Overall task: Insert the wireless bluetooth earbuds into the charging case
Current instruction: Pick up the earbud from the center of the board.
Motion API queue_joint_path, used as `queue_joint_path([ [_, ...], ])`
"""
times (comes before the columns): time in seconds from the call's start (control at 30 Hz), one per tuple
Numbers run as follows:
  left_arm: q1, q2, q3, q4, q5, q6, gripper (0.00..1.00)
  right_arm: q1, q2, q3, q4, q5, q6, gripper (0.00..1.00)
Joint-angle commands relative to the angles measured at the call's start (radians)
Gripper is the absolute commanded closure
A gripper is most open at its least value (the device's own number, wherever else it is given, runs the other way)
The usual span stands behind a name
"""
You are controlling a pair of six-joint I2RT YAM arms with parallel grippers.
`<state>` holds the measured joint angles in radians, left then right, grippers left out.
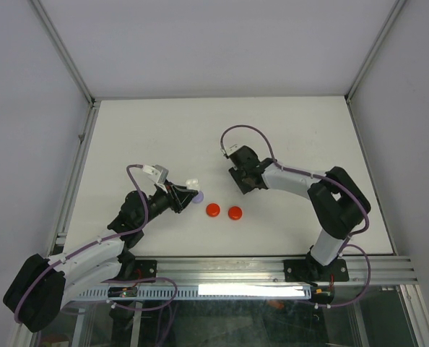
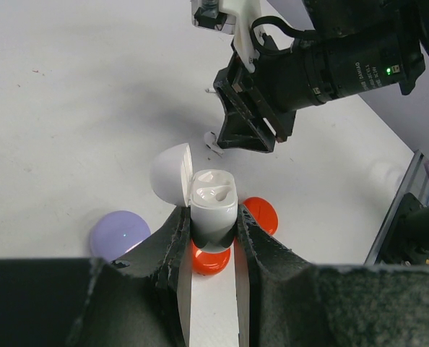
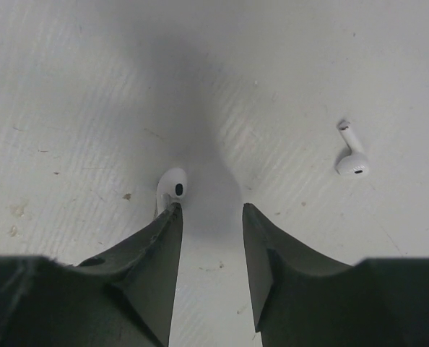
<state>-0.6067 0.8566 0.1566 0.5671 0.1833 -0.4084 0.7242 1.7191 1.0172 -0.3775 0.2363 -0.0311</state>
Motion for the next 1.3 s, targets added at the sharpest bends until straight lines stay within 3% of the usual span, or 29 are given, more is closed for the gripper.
queue_joint_path([
  [0.0,0.012,-0.022,0.029,0.032,-0.015,0.013,1.00,-0.002,-0.097,0.043,-0.018,-0.006,0.048,0.58],
  [0.23,0.013,-0.013,0.027,0.042,-0.011,0.010,1.00,-0.016,-0.132,0.090,-0.075,-0.038,0.092,0.57],
  [0.5,0.014,-0.007,0.022,0.056,-0.003,0.003,1.00,-0.033,-0.044,0.144,-0.117,-0.075,0.193,0.57],
  [1.27,0.013,0.004,0.021,0.070,0.007,0.000,1.00,-0.035,0.132,0.221,-0.176,-0.113,0.243,0.74],
])
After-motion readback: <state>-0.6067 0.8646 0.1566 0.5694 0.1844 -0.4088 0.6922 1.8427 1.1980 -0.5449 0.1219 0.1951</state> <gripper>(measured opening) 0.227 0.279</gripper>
